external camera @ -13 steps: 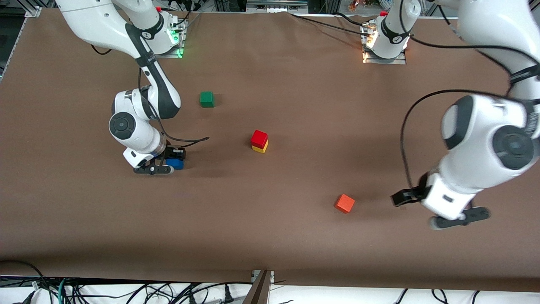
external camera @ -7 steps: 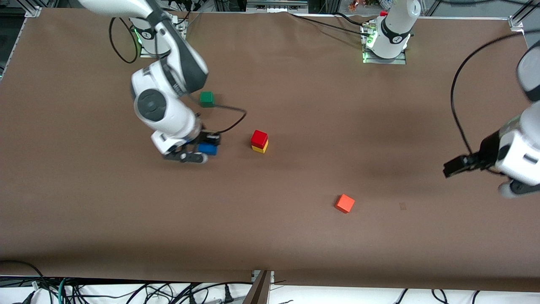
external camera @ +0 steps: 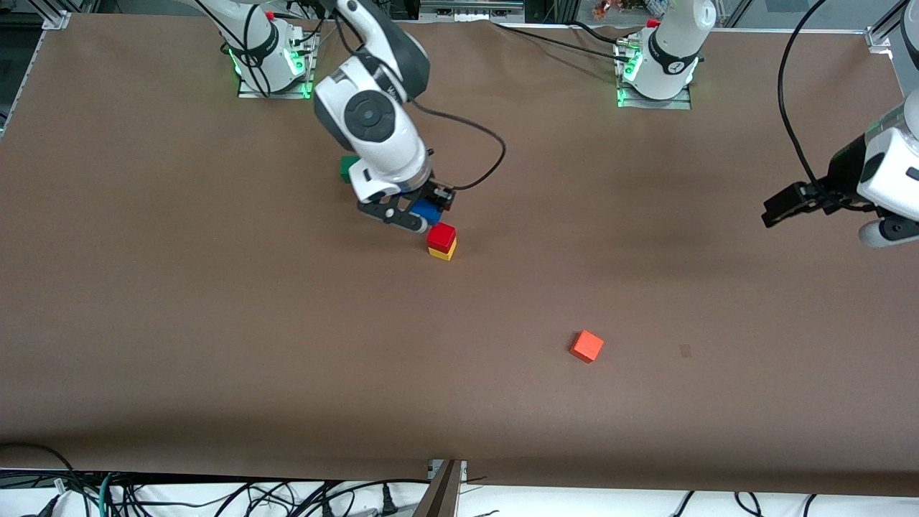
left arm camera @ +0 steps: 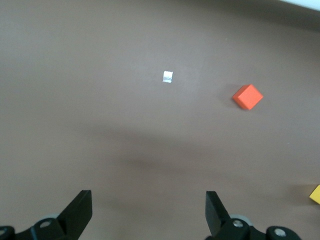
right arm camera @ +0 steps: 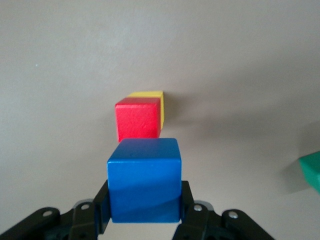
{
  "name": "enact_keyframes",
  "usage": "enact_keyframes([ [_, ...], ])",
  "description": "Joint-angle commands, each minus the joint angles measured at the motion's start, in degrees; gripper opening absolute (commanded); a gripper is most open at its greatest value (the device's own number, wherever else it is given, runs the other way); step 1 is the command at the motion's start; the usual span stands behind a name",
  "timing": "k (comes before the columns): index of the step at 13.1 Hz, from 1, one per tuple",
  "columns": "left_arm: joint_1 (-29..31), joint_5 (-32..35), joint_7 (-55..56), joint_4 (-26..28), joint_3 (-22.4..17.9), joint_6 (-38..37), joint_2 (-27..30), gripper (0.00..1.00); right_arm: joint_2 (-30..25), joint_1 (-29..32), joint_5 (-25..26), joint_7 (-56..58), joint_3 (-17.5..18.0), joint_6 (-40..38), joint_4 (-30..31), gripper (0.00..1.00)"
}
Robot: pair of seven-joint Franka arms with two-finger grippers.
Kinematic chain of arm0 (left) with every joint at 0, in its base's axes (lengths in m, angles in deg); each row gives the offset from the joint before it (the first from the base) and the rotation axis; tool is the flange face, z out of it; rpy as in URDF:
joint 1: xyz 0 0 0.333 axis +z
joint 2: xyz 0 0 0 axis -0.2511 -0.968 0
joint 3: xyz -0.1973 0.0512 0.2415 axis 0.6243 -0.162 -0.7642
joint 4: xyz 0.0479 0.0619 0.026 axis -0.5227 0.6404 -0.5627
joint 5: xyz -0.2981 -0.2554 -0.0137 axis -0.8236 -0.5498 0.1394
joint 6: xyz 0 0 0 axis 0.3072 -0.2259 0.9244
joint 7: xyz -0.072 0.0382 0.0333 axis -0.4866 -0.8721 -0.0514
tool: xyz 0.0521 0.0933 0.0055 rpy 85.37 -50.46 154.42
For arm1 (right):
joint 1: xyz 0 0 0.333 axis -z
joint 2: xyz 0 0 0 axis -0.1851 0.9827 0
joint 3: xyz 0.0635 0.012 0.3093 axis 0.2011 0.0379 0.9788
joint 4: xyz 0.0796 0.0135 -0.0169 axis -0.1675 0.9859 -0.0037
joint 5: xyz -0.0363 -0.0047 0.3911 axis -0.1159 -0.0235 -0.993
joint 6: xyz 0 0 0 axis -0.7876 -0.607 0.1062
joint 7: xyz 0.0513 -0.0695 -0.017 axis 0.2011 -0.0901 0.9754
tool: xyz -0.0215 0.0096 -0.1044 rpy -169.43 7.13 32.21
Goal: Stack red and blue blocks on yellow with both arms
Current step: 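Carry the blue cube with the right gripper onto the red cube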
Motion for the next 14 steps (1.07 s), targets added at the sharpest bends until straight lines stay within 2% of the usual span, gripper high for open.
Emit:
enact_keyframes([
  [1, 1.22, -1.07, -1.7, 1.88, -0.51, 0.07, -0.03, 1.0, 1.07, -0.64, 0.29, -2.04, -0.26, 1.14, -1.09, 0.32],
  [4, 1.48, -1.07, -1.7, 1.61, -0.51, 0.25, -0.38, 1.0, 2.92, -1.53, 2.92, -3.19, -0.44, 2.12, -1.18, 0.32],
  [6, 1.75, -0.99, -1.7, 1.53, -0.5, 0.25, -0.47, 1.0, 4.84, -1.53, 3.89, -3.36, -0.44, 2.12, -3.53, 0.32],
  [14, 1.66, -0.72, -1.79, 0.47, -0.5, 0.33, -1.17, 1.0, 8.9, -1.53, 6.18, -3.37, -0.88, 2.12, -7.68, 0.32],
])
